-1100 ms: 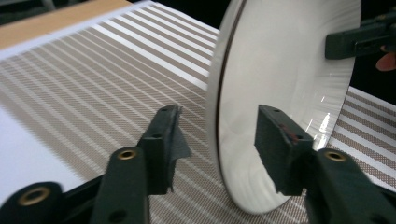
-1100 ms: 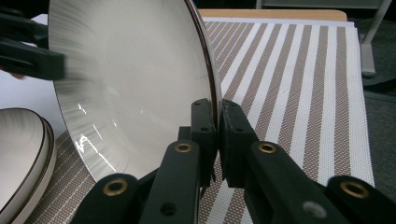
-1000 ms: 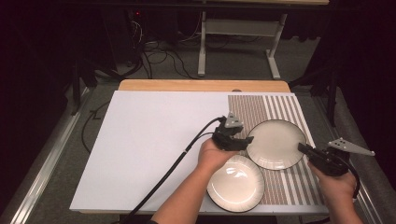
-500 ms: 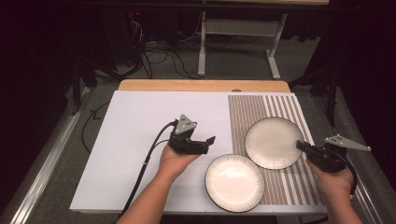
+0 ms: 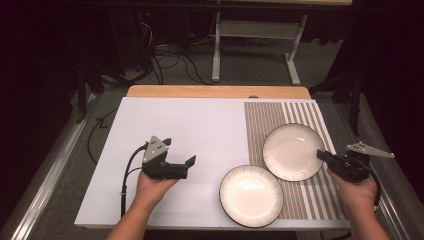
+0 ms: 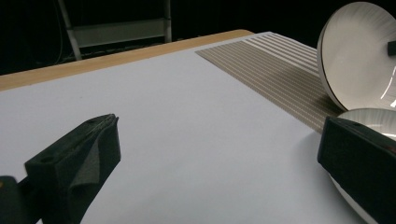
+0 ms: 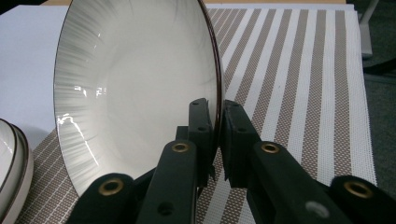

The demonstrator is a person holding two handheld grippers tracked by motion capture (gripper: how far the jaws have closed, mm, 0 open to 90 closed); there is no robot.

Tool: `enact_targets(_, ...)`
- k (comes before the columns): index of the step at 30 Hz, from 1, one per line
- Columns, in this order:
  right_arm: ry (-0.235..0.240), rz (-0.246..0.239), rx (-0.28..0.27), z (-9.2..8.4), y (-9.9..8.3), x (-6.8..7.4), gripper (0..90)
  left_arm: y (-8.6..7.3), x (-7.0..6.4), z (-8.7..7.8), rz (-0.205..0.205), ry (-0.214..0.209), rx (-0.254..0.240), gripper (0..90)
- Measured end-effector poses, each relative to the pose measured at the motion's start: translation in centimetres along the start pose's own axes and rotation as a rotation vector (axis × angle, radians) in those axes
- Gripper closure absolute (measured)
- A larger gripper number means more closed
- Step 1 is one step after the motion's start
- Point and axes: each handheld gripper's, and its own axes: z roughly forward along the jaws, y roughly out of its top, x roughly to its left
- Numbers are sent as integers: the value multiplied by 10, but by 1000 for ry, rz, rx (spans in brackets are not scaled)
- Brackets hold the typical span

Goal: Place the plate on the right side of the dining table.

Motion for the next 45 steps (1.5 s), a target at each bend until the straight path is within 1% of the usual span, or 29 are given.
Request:
enact_targets(3, -2, 16, 13, 3, 0, -3, 847, -7, 4, -17, 4, 13, -9, 3)
enact_targets(5, -2, 19, 20, 4, 0, -4, 844, -13, 7, -26, -4, 24, -28, 3)
enact_targets(7, 0, 25, 27, 6, 0, -5, 841, -19, 11, -32, -12, 33, -35, 3)
enact_targets(9, -2, 44, 44, 9, 0, -6, 835, -23, 15, -35, -32, 38, -36, 3)
enact_targets(10, 0, 44, 52, 11, 0, -8, 830, -24, 18, -36, -42, 38, -38, 3)
enact_targets(11, -4, 58, 63, 13, 0, -8, 825, -24, 19, -36, -48, 41, -39, 3)
enact_targets(13, -12, 68, 75, 16, 0, -10, 818, -25, 22, -37, -59, 45, -44, 3)
enact_targets(15, -8, 90, 78, 19, -1, -12, 820, -25, 24, -38, -69, 45, -49, 3)
enact_targets(16, -5, 93, 75, 20, 0, -13, 820, -25, 24, -38, -72, 43, -51, 3)
enact_targets(18, -13, 106, 79, 22, 1, -13, 819, -25, 24, -38, -70, 41, -50, 3)
enact_targets(19, -10, 103, 80, 23, 1, -14, 819, -25, 25, -37, -68, 41, -51, 3)
enact_targets(22, -15, 129, 87, 27, 1, -16, 818, -25, 25, -37, -70, 47, -47, 3)
enact_targets(26, -21, 167, 99, 31, 0, -18, 814, -28, 26, -37, -57, 60, -36, 3)
enact_targets(27, -24, 167, 101, 32, 0, -19, 813, -29, 27, -38, -55, 62, -34, 3)
enact_targets(28, -26, 179, 103, 33, 0, -19, 813, -30, 28, -38, -53, 64, -38, 3)
enact_targets(30, -31, 187, 100, 34, -1, -20, 813, -31, 29, -40, -49, 71, -42, 3)
enact_targets(31, -36, 187, 100, 35, -1, -20, 813, -31, 30, -40, -50, 72, -44, 3)
enact_targets(32, -52, 186, 99, 36, -1, -21, 818, -31, 31, -41, -54, 74, -46, 3)
enact_targets(34, -79, 176, 120, 39, -1, -22, 817, -31, 32, -42, -55, 75, -48, 3)
enact_targets(38, -96, 191, 132, 44, -4, -24, 817, -32, 33, -43, -41, 80, -44, 3)
enact_targets(40, -99, 183, 125, 45, -3, -25, 820, -31, 33, -43, -35, 83, -42, 3)
enact_targets(43, -99, 190, 123, 46, -4, -25, 821, -32, 33, -43, -33, 85, -39, 3)
enact_targets(45, -106, 190, 121, 46, -4, -24, 818, -32, 33, -43, -22, 87, -33, 3)
